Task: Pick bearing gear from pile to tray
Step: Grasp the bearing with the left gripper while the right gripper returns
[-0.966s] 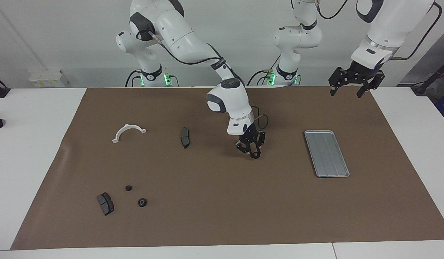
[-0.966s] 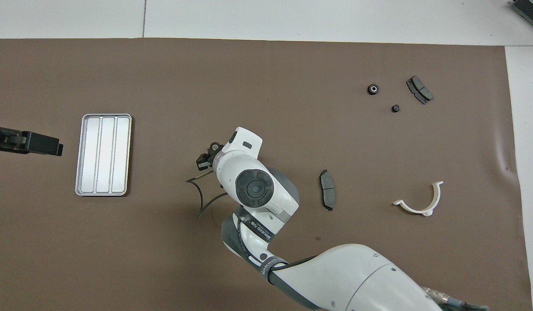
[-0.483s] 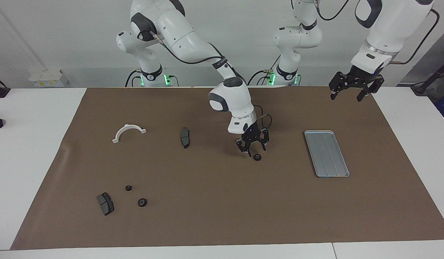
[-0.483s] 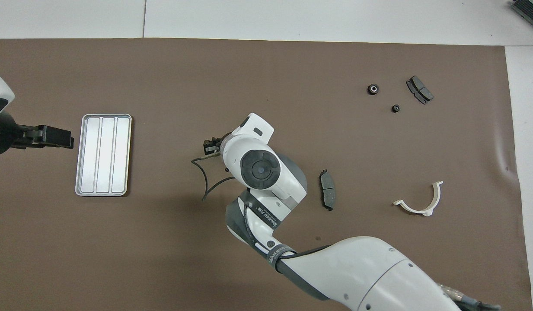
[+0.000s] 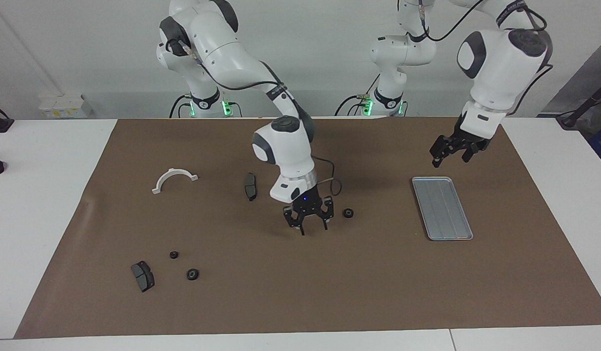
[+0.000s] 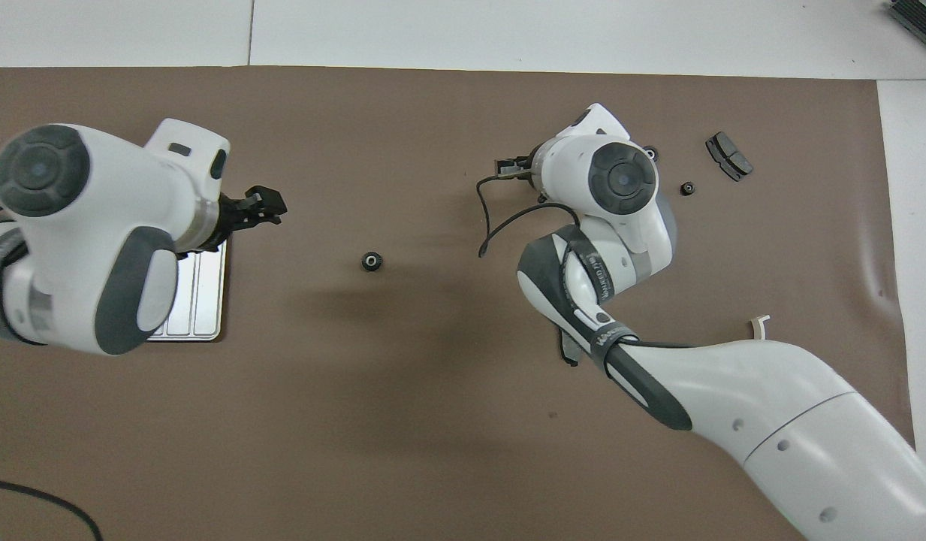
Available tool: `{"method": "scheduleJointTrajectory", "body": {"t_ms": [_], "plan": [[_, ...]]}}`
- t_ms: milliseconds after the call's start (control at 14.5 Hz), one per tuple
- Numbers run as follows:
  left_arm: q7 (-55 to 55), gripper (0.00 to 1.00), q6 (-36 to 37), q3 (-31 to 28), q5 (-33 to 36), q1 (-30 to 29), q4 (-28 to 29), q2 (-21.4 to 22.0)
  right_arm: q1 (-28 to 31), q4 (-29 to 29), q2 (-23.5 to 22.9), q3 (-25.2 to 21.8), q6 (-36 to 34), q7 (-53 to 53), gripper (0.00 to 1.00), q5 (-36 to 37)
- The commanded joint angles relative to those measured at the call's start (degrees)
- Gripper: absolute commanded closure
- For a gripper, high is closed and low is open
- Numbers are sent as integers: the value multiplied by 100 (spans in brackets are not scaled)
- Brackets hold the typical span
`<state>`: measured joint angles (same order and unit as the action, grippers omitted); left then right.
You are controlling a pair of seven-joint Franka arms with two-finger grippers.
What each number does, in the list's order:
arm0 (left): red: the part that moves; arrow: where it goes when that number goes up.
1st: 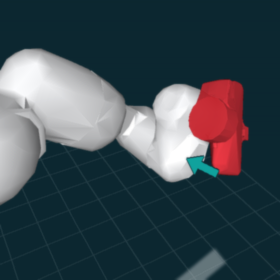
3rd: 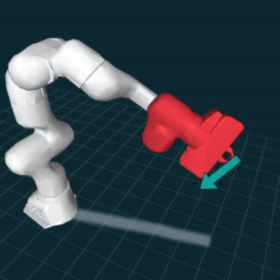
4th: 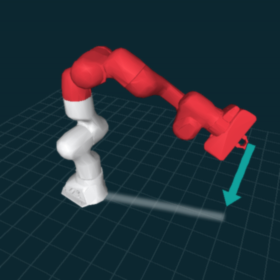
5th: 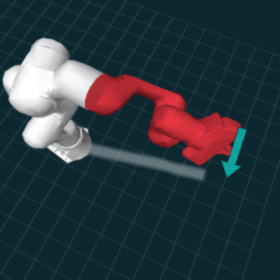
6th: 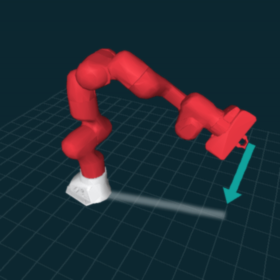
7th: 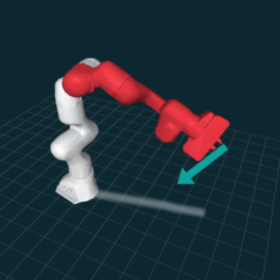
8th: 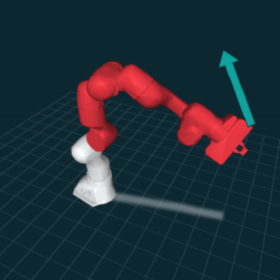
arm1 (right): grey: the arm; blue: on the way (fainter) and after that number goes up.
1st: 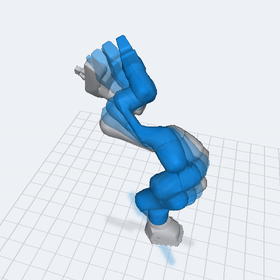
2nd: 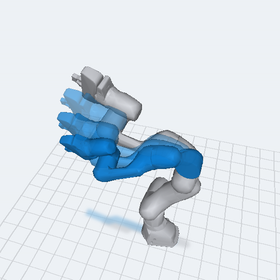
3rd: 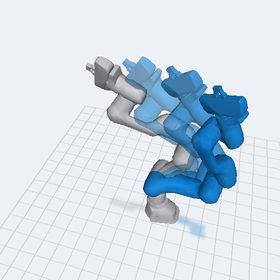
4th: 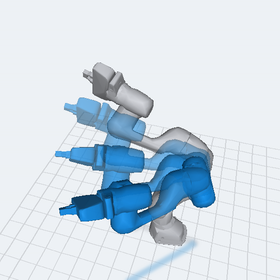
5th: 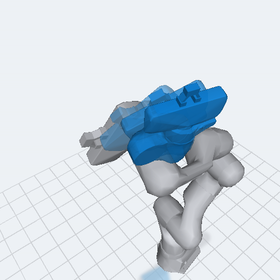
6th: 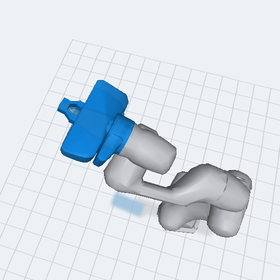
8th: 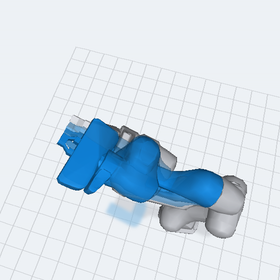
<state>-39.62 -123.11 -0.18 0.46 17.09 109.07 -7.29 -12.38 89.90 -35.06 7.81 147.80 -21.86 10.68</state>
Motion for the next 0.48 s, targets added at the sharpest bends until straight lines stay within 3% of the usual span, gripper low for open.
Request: {"method": "scheduleJointTrajectory", "body": {"t_ms": [0,207,414], "plan": [[-1490,0,-528,-96,462,741,-139,-674,656,-34,-45,107,-94,795,28,66],[-2583,0,-862,-96,824,1174,-693,-1607,1122,-25,-71,107,11,1297,28,83],[-2585,0,-1363,-87,842,1139,-318,-1680,1457,54,-106,107,292,1701,28,74]]}}
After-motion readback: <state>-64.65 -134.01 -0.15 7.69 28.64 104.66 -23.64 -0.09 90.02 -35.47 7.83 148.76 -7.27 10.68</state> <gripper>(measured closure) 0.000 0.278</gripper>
